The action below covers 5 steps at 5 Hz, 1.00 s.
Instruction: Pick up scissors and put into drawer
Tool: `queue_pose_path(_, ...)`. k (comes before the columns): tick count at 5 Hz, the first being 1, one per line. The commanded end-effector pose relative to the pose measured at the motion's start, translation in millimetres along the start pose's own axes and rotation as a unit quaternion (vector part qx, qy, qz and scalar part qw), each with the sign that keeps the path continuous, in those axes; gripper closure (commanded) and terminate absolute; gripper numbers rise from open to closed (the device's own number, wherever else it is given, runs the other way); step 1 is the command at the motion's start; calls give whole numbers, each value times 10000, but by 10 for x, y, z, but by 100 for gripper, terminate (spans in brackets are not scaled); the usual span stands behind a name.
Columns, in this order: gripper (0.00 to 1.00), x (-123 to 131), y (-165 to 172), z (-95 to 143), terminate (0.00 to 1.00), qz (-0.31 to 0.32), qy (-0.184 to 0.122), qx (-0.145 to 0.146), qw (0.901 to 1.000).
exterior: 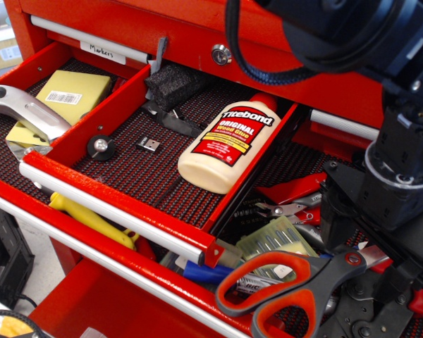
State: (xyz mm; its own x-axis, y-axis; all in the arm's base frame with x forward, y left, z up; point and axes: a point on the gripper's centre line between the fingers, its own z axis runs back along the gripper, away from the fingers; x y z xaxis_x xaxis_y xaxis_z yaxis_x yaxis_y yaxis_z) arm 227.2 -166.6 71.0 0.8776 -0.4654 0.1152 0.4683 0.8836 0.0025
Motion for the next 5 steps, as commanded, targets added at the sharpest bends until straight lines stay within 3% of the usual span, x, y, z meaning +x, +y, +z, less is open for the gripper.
queue_pose_path(1, 0, 6, 28, -41, 0, 51, -308, 54, 9995)
queue_pose_path(2, 100, -29, 61, -128, 0, 155, -274, 26, 9995)
queue_pose_path(4, 100, -5, 39, -18, 0, 181, 26, -21, 9998)
queue_pose_path(5, 100, 63, 23, 282, 0, 311, 483, -115, 9983)
